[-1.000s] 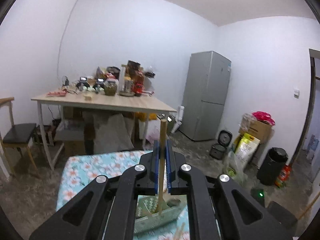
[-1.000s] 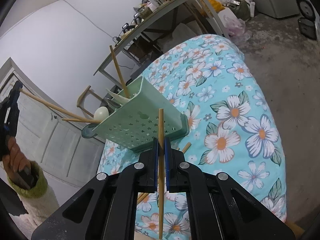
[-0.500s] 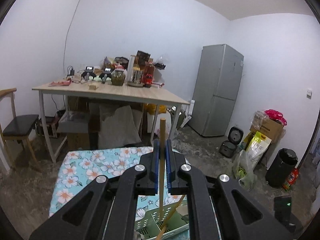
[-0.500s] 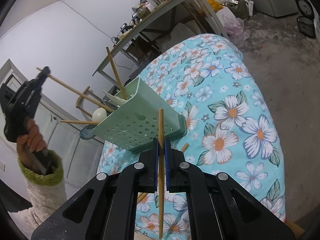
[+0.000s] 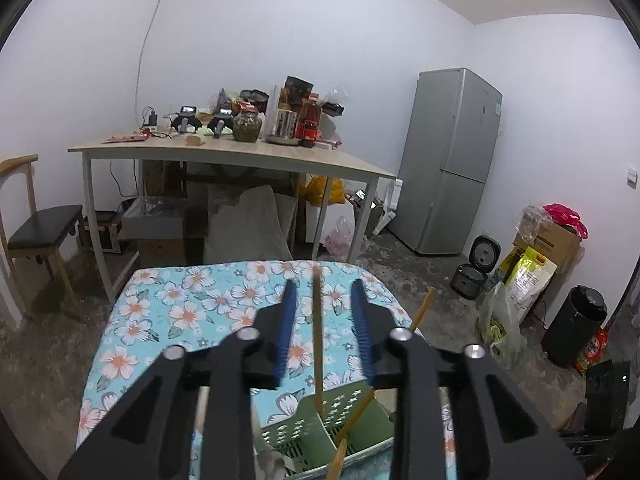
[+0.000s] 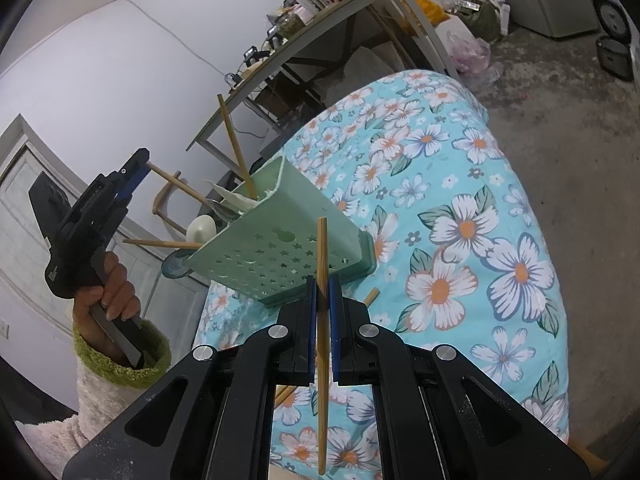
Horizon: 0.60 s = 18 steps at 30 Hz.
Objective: Organize utensils
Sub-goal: 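Insert the chopstick into the holder with the left gripper while the right gripper holds its chopstick, then lower the wooden chopstick into the holder and open the right gripper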
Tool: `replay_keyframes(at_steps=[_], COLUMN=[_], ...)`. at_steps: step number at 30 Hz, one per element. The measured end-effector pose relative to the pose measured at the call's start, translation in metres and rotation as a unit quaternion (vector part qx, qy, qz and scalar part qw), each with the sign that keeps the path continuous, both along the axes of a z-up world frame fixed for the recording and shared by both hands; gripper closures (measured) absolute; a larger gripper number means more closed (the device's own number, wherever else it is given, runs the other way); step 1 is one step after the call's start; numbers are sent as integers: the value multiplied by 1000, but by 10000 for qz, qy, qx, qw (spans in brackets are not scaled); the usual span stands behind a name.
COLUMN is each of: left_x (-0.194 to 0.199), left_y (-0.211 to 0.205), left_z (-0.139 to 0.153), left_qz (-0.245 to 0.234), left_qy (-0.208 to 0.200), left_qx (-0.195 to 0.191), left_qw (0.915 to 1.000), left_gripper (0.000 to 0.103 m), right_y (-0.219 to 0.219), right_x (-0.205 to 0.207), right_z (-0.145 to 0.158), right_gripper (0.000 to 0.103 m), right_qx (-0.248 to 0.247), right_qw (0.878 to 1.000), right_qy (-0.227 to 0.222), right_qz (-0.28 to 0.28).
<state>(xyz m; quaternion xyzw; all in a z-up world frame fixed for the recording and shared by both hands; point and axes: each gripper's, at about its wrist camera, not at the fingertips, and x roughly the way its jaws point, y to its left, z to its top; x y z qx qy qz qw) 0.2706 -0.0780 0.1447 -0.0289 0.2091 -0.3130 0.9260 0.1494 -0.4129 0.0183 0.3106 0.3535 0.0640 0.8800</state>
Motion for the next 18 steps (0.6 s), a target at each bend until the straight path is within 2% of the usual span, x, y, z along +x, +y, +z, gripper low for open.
replay_keyframes(at_steps=[6, 12, 18], left_x=[-14, -42, -65], left_y=[16, 44, 82], left_z=[5, 3, -19], left_qz=[101, 151, 347], left_qy=[-94, -148, 110], left_qx=[-96, -202, -260], left_qw=[9999, 9996, 9990], left_gripper=[64, 58, 57], right_y=[5, 18, 35], right_x=[0, 5, 20], right_z=[24, 84, 157], right_gripper=[99, 99, 99], right_qx=[-144, -484, -788], right_qw=[9995, 9932, 9755], right_qy=[-261, -992, -1940], right_qz=[102, 359, 668])
